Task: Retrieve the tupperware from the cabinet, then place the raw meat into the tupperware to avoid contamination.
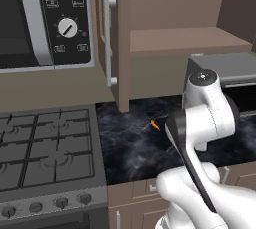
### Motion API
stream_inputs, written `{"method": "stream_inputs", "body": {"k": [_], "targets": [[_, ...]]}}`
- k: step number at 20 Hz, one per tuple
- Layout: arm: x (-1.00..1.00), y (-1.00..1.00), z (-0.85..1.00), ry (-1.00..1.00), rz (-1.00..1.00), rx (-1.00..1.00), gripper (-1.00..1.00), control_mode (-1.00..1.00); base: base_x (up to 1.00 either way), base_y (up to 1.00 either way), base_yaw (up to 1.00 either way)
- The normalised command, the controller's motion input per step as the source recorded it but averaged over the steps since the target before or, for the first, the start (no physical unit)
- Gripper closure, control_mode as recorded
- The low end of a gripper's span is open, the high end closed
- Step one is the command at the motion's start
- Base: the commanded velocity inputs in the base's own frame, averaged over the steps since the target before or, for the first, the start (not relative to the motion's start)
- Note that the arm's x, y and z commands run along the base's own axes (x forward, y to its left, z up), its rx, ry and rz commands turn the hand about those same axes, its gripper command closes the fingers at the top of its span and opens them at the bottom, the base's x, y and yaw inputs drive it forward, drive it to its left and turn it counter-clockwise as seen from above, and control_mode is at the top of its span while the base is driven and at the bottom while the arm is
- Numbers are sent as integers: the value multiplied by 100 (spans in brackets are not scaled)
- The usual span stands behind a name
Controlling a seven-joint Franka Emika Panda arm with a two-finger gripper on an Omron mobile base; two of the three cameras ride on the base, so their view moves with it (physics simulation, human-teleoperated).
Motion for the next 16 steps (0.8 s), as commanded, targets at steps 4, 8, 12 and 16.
{"method": "stream_inputs", "body": {"k": [4, 8, 12, 16], "targets": [[11, 35, -44, 9, 24, 0, 100, -100, 0, 0, 0], [21, 37, -31, 7, 24, 0, 100, -100, 0, 0, 0], [29, 41, -33, 13, 26, 1, 100, -100, 0, 0, 0], [32, 40, -38, 17, 27, 0, 100, -100, 0, 0, 0]]}}
